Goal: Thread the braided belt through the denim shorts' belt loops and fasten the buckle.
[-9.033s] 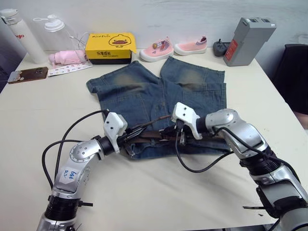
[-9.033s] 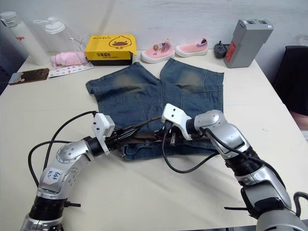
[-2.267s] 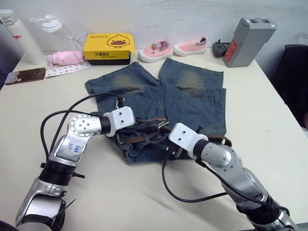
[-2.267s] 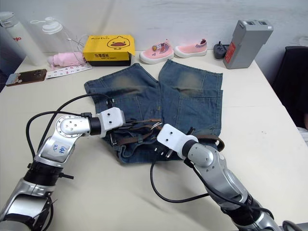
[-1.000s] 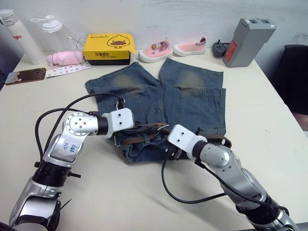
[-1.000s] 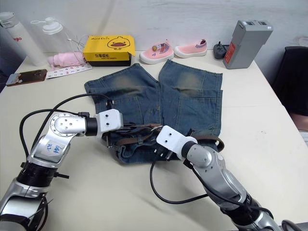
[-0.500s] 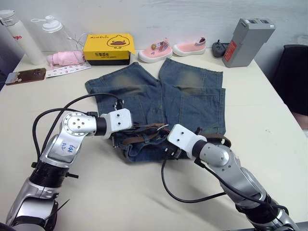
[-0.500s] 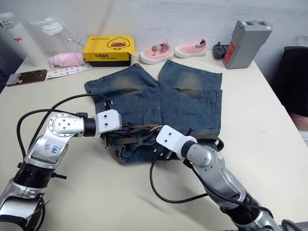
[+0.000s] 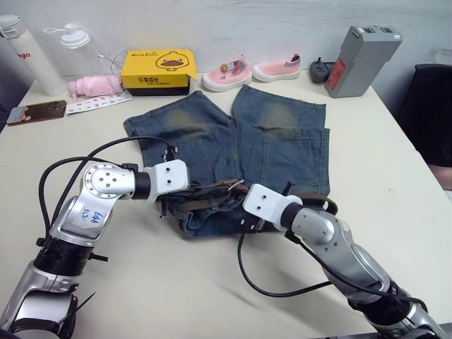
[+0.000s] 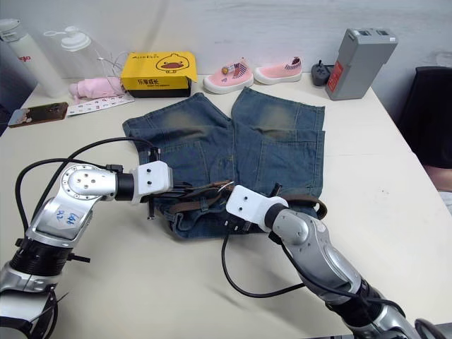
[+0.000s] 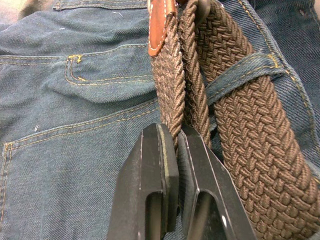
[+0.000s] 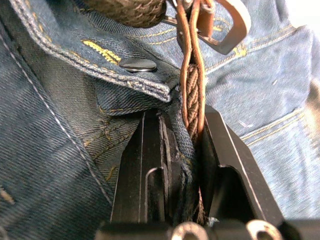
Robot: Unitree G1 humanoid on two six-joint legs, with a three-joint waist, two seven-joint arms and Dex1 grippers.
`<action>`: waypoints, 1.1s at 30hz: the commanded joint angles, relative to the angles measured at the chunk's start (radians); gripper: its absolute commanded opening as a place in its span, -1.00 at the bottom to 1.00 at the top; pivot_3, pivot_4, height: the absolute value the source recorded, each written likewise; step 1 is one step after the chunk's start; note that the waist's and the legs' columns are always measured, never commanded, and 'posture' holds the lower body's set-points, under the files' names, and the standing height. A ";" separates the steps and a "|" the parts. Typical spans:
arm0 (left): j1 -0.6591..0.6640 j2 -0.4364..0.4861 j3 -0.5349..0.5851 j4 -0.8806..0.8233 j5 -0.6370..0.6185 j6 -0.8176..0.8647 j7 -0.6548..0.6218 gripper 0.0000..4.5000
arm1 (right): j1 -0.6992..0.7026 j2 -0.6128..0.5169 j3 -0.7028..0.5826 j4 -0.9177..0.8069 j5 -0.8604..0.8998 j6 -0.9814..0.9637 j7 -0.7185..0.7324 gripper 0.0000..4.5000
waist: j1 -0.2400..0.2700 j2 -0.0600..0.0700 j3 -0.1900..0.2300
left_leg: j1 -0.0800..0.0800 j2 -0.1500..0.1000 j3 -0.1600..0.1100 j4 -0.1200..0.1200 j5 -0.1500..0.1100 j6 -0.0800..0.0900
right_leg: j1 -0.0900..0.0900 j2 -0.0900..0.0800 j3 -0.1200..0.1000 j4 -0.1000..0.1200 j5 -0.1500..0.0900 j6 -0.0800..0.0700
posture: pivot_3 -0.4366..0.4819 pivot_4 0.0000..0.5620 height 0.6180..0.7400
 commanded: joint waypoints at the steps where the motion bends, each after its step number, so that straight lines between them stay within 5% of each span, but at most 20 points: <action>1: -0.009 0.013 0.025 -0.003 -0.008 -0.002 -0.004 -1.00 | -0.037 -0.022 0.016 -0.016 -0.072 -0.135 -0.011 -0.93 | 0.000 0.000 0.000 | 0.000 0.000 0.000 0.000 0.000 0.000 | 0.000 0.000 0.000 0.000 0.000 0.000 | -0.05 -0.47 -0.35; 33: -0.028 0.065 0.038 -0.005 -0.031 -0.056 -0.082 -1.00 | -0.002 0.015 -0.015 0.026 -0.139 -0.148 0.064 -0.93 | 0.000 0.000 0.000 | -0.002 0.000 0.000 0.005 0.000 0.000 | -0.001 0.000 0.000 0.003 0.000 0.000 | -0.05 -0.47 -0.35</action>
